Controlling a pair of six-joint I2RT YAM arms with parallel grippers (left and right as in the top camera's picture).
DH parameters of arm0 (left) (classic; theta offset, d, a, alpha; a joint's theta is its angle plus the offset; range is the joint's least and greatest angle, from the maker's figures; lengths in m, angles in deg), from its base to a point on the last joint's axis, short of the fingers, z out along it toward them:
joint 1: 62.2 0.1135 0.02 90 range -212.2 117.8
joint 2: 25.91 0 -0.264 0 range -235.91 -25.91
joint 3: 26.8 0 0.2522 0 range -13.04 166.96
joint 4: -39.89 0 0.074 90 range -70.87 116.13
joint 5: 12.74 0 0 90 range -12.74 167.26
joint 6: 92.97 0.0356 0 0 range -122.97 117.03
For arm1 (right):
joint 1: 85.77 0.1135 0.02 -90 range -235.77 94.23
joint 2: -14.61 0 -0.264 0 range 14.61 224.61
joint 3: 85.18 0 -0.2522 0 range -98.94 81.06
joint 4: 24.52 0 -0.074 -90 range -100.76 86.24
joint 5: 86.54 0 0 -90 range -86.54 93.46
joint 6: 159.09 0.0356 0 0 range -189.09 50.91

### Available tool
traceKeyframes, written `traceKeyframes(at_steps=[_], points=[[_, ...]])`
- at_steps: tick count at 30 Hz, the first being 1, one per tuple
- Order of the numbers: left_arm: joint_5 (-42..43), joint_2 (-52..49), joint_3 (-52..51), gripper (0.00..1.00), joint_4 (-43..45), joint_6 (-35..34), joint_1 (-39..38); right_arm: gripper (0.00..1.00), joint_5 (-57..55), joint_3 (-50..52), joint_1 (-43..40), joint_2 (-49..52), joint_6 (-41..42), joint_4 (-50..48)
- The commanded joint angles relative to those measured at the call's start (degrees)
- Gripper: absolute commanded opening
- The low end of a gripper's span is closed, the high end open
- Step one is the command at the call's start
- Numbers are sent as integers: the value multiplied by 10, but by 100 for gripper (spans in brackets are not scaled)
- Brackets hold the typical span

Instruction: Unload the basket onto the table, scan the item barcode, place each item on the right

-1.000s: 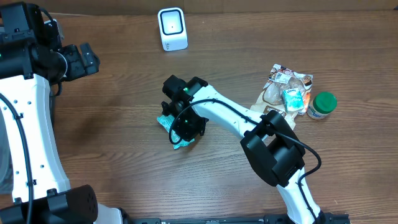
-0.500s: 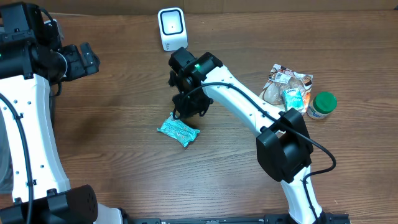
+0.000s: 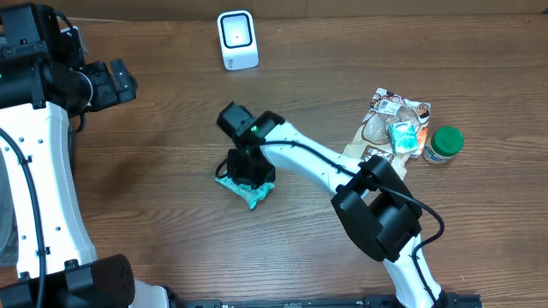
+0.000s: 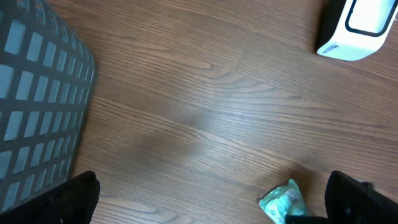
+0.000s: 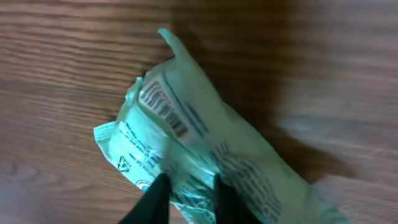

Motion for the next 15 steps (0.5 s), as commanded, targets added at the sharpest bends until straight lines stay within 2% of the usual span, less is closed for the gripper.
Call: traceKeyframes(at_steps=[1,2,6,10,15], points=[[-2,4,11,99,1,13,1,31,-45,38,7,-11,55,-11],[-2,4,11,100,1,13,1,35,-57,48,7,-11,58,-16],[-2,4,11,100,1,13,1,36,-74,60,7,-11,41,-29],[-2,4,11,100,1,13,1,49,-69,61,9,-11,-96,-71],[-2,4,11,99,1,13,1,51,-69,61,9,-11,-280,-78]])
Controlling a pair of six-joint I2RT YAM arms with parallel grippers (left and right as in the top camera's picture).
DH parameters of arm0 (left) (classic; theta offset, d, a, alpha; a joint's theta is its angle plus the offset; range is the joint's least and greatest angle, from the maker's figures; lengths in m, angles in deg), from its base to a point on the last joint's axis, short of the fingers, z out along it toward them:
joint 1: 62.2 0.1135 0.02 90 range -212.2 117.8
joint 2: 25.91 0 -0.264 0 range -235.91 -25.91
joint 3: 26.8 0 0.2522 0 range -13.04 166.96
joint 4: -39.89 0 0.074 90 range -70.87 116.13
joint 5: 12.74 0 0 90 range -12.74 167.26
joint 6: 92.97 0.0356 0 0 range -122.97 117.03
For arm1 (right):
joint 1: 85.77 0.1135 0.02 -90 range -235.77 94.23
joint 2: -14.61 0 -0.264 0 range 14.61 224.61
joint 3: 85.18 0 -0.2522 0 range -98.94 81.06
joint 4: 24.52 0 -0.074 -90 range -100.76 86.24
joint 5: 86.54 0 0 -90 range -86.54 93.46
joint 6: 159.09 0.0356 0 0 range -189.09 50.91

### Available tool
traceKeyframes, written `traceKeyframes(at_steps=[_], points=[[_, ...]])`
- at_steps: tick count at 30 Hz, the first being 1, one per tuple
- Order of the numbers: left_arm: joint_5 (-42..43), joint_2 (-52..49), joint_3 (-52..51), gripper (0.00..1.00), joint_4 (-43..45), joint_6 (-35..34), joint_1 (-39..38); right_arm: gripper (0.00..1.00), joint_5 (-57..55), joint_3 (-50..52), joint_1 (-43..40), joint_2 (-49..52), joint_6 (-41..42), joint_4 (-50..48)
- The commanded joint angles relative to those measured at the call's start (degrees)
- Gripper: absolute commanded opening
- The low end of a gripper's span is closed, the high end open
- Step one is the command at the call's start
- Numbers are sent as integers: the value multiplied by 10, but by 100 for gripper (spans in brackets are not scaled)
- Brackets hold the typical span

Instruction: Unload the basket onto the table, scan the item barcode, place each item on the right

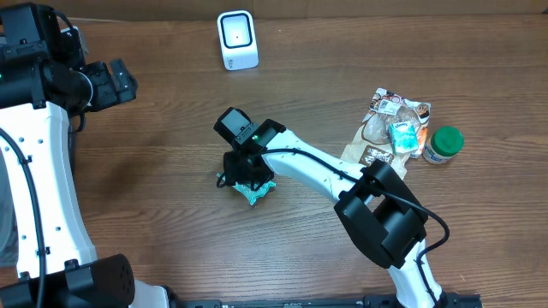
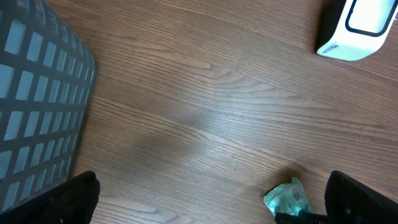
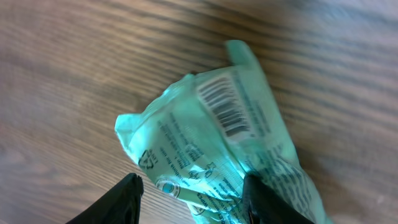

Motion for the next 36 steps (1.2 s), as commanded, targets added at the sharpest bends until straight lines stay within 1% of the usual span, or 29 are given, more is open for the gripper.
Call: traceKeyframes(at_steps=[1,4,6,8,11,14,16,19,20,22,23,25,26,28,30,34,36], points=[[-2,4,11,99,1,13,1,52,-35,19,-1,12,-185,-2],[-2,4,11,99,1,13,1,53,-43,19,-1,12,-279,-3],[-2,4,11,100,1,13,1,56,-62,19,-1,12,-312,-5],[-2,4,11,99,0,13,1,56,-89,18,-5,12,-331,-5],[-2,4,11,99,1,13,1,55,-96,-1,-12,10,-328,9],[-2,4,11,99,0,13,1,55,-67,-33,-20,-2,-324,26],[-2,4,11,100,1,13,1,55,-60,-53,-24,-16,-305,37],[-2,4,11,100,0,13,1,55,-61,-82,-29,-37,-250,67],[-2,4,11,99,0,13,1,52,-62,-90,-32,-44,-214,81],[-2,4,11,100,1,13,1,37,-63,-96,-40,-54,-110,105],[-2,4,11,100,1,13,1,32,-63,-96,-45,-54,-51,117],[-2,4,11,100,1,13,1,31,-62,-90,-54,-52,92,136],[-2,4,11,100,1,13,1,31,-62,-83,-55,-52,127,134],[-2,4,11,100,1,13,1,31,-63,-67,-52,-51,174,118],[-2,4,11,99,1,13,1,31,-63,-49,-44,-51,202,97],[-2,4,11,99,1,13,1,32,-67,-8,-16,-46,205,23],[-2,4,11,99,0,13,1,31,-97,9,-7,-46,236,19]])
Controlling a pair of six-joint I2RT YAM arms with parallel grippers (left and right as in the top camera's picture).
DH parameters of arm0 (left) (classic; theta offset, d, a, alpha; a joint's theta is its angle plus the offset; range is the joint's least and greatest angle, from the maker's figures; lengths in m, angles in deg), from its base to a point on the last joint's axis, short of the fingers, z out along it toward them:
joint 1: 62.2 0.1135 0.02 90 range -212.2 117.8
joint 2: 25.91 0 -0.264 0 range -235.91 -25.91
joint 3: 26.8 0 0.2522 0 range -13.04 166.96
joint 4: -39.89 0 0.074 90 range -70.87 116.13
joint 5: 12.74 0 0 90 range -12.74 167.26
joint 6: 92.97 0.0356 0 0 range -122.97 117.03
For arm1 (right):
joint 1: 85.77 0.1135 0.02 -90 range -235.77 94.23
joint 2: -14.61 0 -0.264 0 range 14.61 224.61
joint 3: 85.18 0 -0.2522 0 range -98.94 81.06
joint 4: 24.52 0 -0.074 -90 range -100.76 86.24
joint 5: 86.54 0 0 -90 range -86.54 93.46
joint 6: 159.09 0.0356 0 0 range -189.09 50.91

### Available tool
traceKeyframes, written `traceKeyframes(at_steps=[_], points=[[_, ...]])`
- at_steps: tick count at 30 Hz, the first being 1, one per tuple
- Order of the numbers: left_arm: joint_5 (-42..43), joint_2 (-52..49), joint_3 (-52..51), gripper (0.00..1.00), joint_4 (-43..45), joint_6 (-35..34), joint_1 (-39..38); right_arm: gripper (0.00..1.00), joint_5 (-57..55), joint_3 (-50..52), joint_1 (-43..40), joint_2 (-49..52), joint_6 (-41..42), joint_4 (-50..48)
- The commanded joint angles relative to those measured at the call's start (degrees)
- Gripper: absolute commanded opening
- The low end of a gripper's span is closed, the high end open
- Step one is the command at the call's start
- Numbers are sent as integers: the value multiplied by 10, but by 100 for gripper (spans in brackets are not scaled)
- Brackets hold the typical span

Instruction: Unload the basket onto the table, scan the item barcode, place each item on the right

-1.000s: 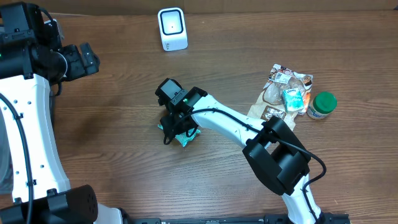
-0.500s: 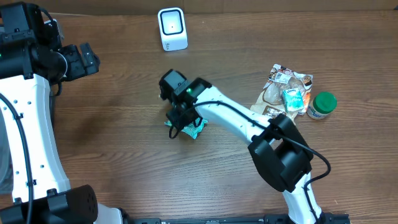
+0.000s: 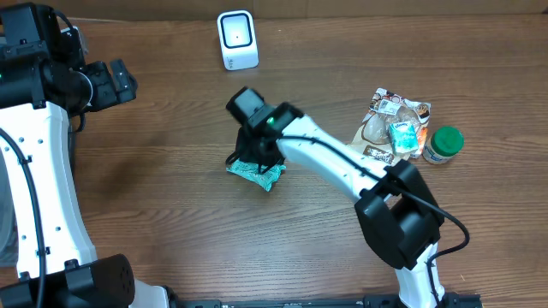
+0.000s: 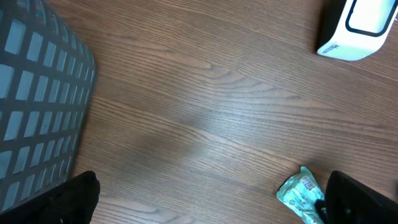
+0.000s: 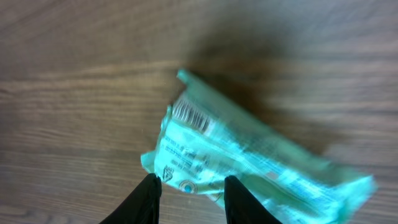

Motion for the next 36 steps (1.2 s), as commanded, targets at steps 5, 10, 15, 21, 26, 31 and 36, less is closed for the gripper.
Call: traceKeyframes(at_steps=[5,10,15,21,26,31,36], points=[[-2,4,11,100,1,13,1,31,-74,58,25,-8,102,-2],[-2,4,11,99,1,13,1,40,-90,73,25,-8,76,-10],[-2,4,11,99,0,13,1,48,-90,87,26,-8,16,-27],[-2,4,11,100,0,13,1,57,-88,97,26,-8,-27,-28],[-2,4,11,100,0,13,1,69,-84,97,26,-8,-47,-27],[-2,4,11,99,1,13,1,76,-59,94,24,-8,-110,-34],[-2,4,11,100,1,13,1,75,-60,49,5,-10,-123,25]])
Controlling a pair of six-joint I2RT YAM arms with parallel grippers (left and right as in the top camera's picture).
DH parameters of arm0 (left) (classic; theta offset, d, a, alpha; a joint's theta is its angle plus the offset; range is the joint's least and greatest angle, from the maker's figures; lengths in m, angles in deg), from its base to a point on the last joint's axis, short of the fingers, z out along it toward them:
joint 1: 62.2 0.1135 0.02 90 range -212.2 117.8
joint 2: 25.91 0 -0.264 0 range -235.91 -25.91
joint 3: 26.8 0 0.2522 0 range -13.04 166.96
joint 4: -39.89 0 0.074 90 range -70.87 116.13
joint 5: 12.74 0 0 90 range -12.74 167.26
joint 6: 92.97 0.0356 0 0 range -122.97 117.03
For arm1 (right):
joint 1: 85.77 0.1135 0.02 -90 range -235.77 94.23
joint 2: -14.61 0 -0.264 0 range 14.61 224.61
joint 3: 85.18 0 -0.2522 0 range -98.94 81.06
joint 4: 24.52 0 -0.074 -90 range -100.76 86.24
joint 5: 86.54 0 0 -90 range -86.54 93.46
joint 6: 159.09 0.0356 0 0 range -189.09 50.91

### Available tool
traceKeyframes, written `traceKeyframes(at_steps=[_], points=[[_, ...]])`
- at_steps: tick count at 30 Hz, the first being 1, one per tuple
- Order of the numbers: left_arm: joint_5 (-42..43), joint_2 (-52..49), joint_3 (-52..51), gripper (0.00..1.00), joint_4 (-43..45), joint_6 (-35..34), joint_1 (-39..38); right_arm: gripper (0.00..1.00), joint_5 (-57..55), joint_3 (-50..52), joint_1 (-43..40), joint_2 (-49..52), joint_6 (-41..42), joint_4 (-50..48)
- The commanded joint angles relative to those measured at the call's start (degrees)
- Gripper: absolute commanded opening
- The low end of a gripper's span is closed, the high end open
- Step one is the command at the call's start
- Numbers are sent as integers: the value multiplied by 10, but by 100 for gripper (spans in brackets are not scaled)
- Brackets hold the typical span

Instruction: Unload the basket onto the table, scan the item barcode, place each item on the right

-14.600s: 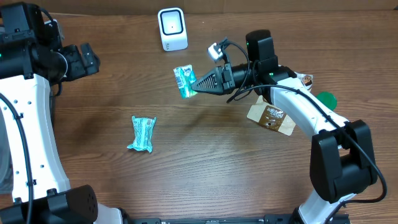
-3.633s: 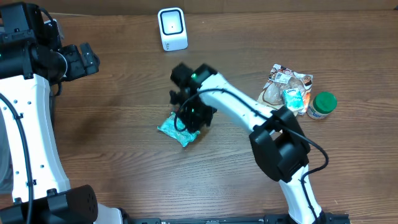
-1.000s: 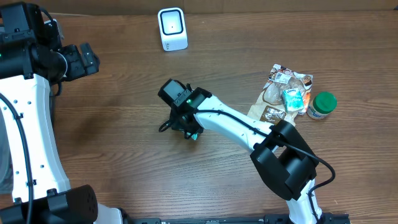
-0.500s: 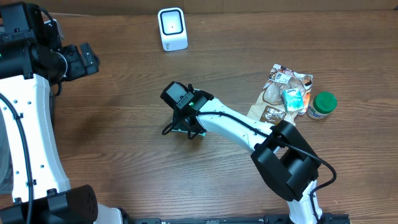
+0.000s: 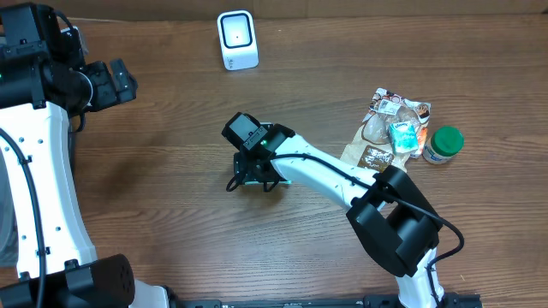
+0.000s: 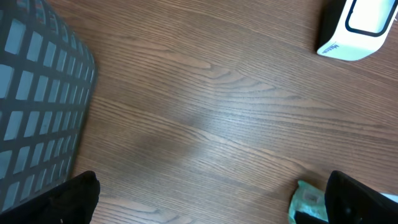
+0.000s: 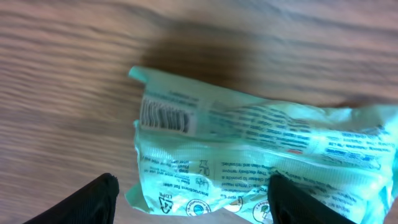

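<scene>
The item is a green plastic packet (image 7: 249, 155) lying flat on the wooden table, with its barcode (image 7: 165, 116) facing up. My right gripper (image 7: 193, 202) hangs right over it, open, with one finger on each side. In the overhead view the right gripper (image 5: 253, 174) hides most of the packet. A corner of the packet (image 6: 308, 200) shows in the left wrist view. The white scanner (image 5: 237, 38) stands at the table's far edge. My left gripper (image 5: 116, 81) is open at the far left, with nothing between its fingers.
A grey mesh basket (image 6: 37, 93) is at the left, under the left arm. At the right lie a snack bag (image 5: 381, 120), a small teal packet (image 5: 404, 134) and a green-lidded jar (image 5: 443, 144).
The right gripper's fingers stood close together over the packet; now they stand wide apart. The packet has turned and lies flat across the view. The left arm has not moved.
The right gripper was first shut on the packet, a little nearer the table's front. Then its fingers stood wider, then narrower with the packet slightly farther back. Now they are wide open over the flat packet, barcode up throughout.
</scene>
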Motion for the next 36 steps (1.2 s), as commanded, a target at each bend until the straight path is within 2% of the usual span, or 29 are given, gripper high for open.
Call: traceKeyframes(at_steps=[1,6,11,13,15,17,20,36], points=[[-2,4,11,99,0,13,1,75,-1,-42,-31,-3,-24,55],[-2,4,11,99,1,13,1,74,0,-90,-47,-9,-42,99],[-2,4,11,100,1,13,1,62,-2,-94,-48,-8,-119,107],[-2,4,11,100,1,13,1,56,-3,-94,-48,-8,-170,107],[-2,4,11,100,0,13,1,36,-5,-92,-48,-6,-217,109],[-2,4,11,100,1,13,1,32,-7,-85,-48,-6,-255,106],[-2,4,11,100,1,13,1,32,-24,-70,-52,-5,-275,98],[-2,4,11,99,0,13,1,29,-20,-1,-56,-3,-259,16]])
